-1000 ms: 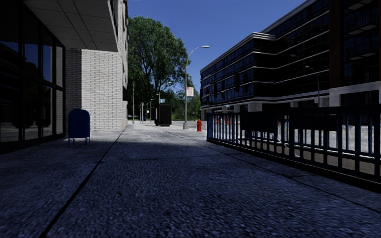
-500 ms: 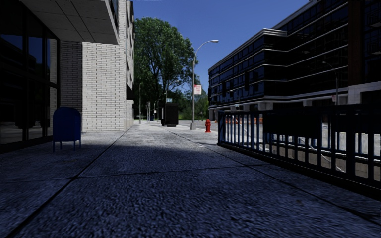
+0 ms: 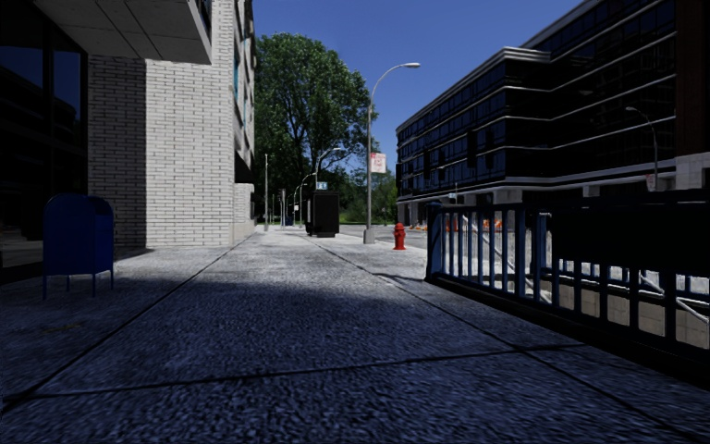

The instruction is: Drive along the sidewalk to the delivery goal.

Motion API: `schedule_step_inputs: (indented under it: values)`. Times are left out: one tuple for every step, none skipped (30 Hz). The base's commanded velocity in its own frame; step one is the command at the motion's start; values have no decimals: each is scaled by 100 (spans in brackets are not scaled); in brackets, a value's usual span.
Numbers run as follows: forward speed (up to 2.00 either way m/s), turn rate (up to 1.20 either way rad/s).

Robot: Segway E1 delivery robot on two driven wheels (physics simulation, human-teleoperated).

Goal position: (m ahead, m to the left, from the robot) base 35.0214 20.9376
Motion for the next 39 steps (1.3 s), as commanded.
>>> schedule_step_inputs:
  values:
    - [200, 40]
    - [200, 14]
    - [200, 1]
    - [200, 0]
    - [200, 0]
    - [200, 0]
    - [200, 0]
    - [200, 0]
    - [200, 0]
    - [200, 0]
    - [200, 0]
    - [200, 0]
    - [200, 0]
    - [200, 0]
    - [200, 15]
    - [200, 39]
    - [200, 64]
    - [200, 64]
    - [200, 76]
    - [200, 79]
    - [200, 73]
    - [200, 49]
    - [200, 20]
    - [200, 20]
    - [200, 1]
    - [200, 0]
    - [200, 0]
    - [200, 0]
    - [200, 0]
    - [200, 0]
    - [200, 0]
    - [200, 0]
    - [200, 0]
    - [200, 0]
    - [200, 0]
    - [200, 0]
    - [200, 40]
    - [200, 61]
    - [200, 61]
